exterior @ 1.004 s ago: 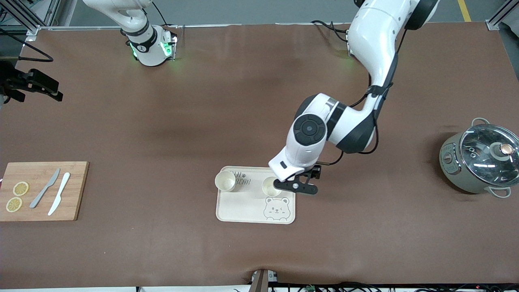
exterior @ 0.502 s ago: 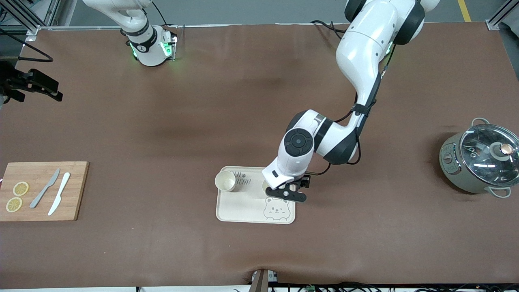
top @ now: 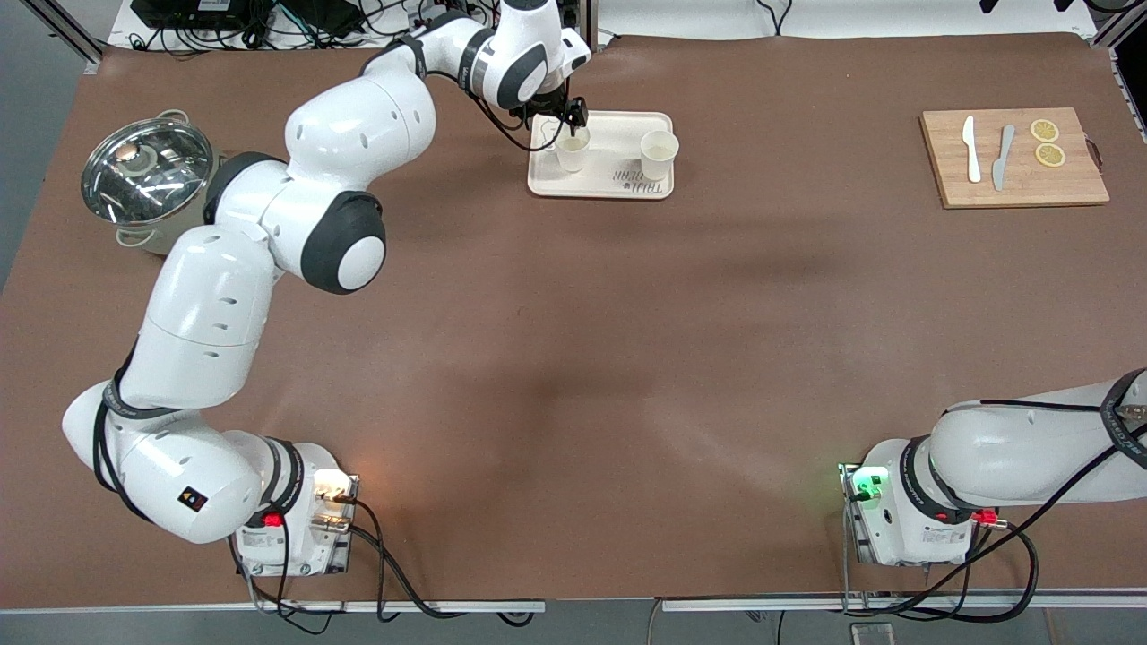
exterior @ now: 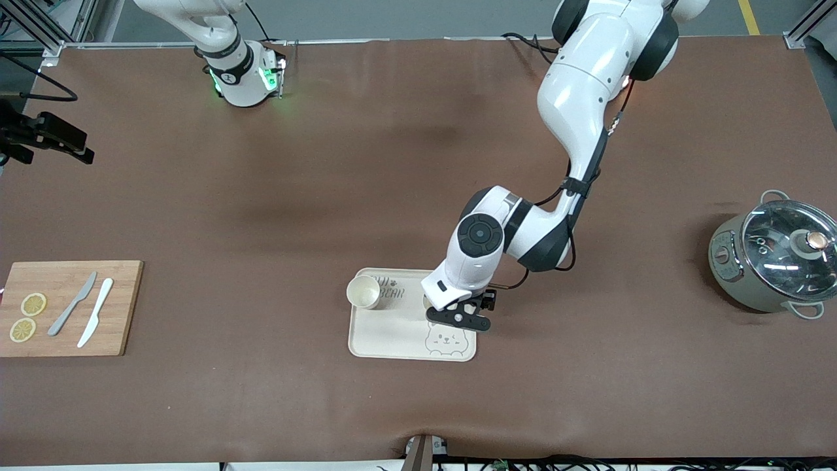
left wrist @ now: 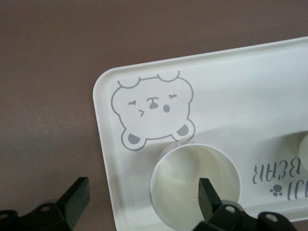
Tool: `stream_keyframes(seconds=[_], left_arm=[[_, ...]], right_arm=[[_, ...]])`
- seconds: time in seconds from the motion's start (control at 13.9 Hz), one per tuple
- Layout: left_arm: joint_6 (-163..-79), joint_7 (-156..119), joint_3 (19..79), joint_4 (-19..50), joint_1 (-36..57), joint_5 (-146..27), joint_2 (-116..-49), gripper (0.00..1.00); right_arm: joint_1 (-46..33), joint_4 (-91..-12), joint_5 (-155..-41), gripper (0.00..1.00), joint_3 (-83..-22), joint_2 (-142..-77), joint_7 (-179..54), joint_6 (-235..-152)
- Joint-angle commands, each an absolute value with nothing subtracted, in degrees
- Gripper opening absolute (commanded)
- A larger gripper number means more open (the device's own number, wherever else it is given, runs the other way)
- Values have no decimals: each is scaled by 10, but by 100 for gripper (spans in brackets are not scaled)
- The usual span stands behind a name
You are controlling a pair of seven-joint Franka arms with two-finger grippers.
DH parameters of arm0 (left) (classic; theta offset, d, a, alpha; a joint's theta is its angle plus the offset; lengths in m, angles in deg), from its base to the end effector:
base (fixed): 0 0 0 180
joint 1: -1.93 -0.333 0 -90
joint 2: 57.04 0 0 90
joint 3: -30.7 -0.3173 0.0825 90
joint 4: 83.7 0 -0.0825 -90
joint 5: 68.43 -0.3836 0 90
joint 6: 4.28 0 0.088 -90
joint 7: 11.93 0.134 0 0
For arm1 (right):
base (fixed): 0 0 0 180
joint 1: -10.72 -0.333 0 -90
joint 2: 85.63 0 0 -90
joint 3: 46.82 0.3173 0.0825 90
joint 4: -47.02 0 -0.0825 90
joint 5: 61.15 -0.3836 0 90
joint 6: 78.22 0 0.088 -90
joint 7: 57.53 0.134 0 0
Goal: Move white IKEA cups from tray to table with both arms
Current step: 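Lower the left gripper and grasp the white cup's rim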
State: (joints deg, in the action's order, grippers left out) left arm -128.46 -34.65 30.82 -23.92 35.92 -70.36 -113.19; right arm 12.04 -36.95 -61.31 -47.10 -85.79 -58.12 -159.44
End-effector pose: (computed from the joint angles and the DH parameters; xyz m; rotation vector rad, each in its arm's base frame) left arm 0.6612 -0.4447 0.2277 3.0720 -0.3310 0.2162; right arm 0.5374 -0.0146 0.6331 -3.1367 0.0271 0.0796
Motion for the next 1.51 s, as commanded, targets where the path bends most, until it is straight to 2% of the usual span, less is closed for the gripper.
stream_keyframes(seconds=[0.0,0.57,0.65,0.79,0.86,1.0,1.43], left_arm=[[-1299,-356,297,-266,367,-714,-1153,100],[-1334,-363,277,-265,381,-714,-1167,100],[-1337,-378,275,-265,382,-714,-1168,82],[-1347,-397,274,-264,388,-714,-1169,25],[-1348,-400,274,-263,388,-714,-1171,0],[-1348,-403,277,-263,388,-713,-1172,0],[-1347,-424,281,-261,384,-705,-1169,0]], right_arm=[[130,-374,-614,100,-461,-851,-586,-1594],[127,-373,-613,100,-460,-860,-588,-1593],[127,-374,-613,100,-460,-861,-588,-1590],[129,-374,-613,100,-460,-866,-588,-1585],[129,-374,-613,100,-460,-870,-588,-1585],[131,-374,-612,100,-460,-889,-589,-1572],[127,-374,-613,100,-460,-891,-588,-1569]])
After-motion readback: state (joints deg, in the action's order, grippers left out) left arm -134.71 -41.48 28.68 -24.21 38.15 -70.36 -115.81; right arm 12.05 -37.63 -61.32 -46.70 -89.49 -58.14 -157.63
